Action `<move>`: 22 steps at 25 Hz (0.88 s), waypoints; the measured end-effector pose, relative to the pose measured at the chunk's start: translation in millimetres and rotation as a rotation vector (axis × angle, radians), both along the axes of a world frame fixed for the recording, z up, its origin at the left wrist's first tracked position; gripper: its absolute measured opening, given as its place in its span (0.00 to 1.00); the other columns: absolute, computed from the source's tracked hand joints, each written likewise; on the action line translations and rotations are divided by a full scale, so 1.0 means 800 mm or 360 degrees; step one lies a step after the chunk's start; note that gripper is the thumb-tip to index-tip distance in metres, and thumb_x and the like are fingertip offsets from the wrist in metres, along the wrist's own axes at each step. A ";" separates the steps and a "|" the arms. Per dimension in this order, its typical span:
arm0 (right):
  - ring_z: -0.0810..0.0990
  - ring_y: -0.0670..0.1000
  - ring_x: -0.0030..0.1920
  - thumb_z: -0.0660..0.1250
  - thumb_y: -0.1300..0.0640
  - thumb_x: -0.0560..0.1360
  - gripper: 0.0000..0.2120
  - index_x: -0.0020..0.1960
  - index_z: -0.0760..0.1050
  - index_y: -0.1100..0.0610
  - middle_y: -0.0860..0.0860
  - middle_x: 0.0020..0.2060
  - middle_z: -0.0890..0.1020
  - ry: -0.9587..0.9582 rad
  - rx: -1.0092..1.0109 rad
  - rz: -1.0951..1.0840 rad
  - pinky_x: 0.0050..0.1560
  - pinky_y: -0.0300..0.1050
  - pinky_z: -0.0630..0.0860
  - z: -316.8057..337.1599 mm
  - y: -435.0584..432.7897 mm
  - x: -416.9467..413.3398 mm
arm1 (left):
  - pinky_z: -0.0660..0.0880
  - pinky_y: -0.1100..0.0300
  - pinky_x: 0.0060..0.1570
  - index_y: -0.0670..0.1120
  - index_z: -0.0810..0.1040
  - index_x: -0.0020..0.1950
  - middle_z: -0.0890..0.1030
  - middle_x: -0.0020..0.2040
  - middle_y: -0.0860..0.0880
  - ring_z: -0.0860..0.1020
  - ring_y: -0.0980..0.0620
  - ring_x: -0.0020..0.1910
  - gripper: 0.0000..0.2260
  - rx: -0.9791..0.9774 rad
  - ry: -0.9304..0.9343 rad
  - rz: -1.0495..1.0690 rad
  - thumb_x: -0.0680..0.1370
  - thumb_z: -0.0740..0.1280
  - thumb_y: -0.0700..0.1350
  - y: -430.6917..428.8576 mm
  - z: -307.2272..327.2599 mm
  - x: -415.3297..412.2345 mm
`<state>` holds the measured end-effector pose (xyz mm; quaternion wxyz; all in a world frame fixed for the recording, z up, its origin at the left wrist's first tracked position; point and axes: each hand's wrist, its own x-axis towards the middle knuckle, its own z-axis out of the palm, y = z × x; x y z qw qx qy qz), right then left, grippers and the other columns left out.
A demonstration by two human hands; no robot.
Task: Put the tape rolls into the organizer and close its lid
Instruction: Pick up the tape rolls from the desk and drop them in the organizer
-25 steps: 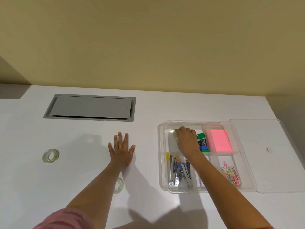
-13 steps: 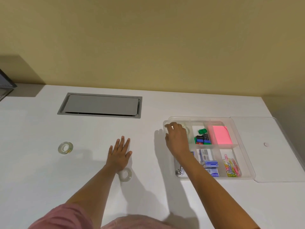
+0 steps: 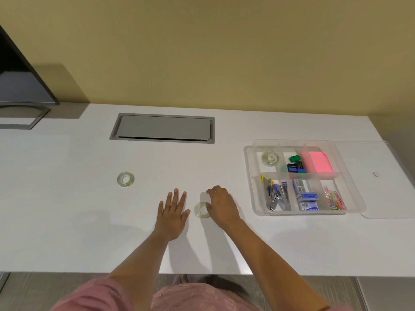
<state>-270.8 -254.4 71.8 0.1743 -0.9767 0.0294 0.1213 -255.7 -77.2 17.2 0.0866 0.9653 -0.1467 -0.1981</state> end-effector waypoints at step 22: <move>0.70 0.55 0.66 0.65 0.59 0.77 0.21 0.70 0.68 0.55 0.54 0.68 0.70 -0.0181 0.0230 -0.0278 0.62 0.46 0.73 0.015 0.020 -0.004 | 0.41 0.46 0.76 0.51 0.36 0.77 0.36 0.79 0.46 0.39 0.46 0.78 0.50 0.0011 0.0008 -0.0041 0.58 0.12 0.66 0.028 0.008 -0.027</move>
